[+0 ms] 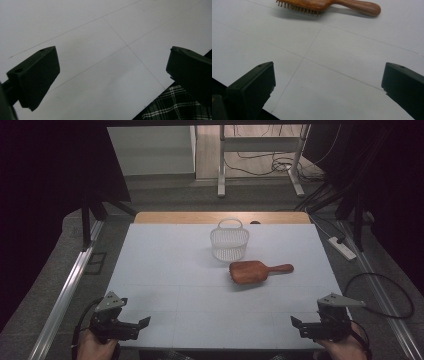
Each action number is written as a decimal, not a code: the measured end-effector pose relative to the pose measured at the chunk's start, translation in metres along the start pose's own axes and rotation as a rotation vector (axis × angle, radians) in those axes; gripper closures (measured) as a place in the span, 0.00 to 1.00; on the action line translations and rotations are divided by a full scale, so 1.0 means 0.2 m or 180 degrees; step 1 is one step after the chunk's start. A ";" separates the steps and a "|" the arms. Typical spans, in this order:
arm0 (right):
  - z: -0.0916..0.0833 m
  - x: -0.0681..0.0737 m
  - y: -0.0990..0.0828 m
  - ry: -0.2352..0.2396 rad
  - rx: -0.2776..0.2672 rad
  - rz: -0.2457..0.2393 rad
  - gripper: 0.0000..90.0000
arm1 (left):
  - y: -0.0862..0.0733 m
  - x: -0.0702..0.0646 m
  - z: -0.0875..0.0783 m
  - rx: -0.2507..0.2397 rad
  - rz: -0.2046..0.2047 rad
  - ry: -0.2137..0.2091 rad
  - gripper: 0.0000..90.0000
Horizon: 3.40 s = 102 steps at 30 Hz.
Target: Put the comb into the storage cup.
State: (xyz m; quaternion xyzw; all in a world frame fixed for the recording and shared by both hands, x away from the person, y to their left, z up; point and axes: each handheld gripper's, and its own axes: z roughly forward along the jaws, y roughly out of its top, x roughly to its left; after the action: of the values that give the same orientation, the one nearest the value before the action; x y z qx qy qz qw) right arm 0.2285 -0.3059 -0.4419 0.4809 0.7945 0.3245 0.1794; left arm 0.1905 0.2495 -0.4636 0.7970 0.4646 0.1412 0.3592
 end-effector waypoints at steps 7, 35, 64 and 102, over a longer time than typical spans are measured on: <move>0.00 0.00 0.00 0.0008 -0.0011 -0.0019 0.00 | -0.01 0.01 -0.01 -0.0016 -0.0002 0.0052 0.00; 0.01 0.01 0.01 0.0157 0.0024 -0.0118 0.00 | 0.00 0.02 0.01 0.0061 0.0047 -0.0108 0.00; 0.10 0.00 0.19 0.0432 0.0073 -0.0262 0.00 | 0.00 0.02 0.01 0.0048 0.0055 -0.0107 0.00; 0.29 0.01 0.45 0.0515 0.0127 -0.0463 0.00 | 0.00 0.02 0.01 0.0029 0.0053 -0.0109 0.00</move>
State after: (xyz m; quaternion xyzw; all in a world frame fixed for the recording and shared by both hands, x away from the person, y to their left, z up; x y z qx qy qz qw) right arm 0.3199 -0.2542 -0.4216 0.3976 0.8455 0.3326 0.1282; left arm 0.1933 0.2516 -0.4655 0.8048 0.4524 0.1284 0.3622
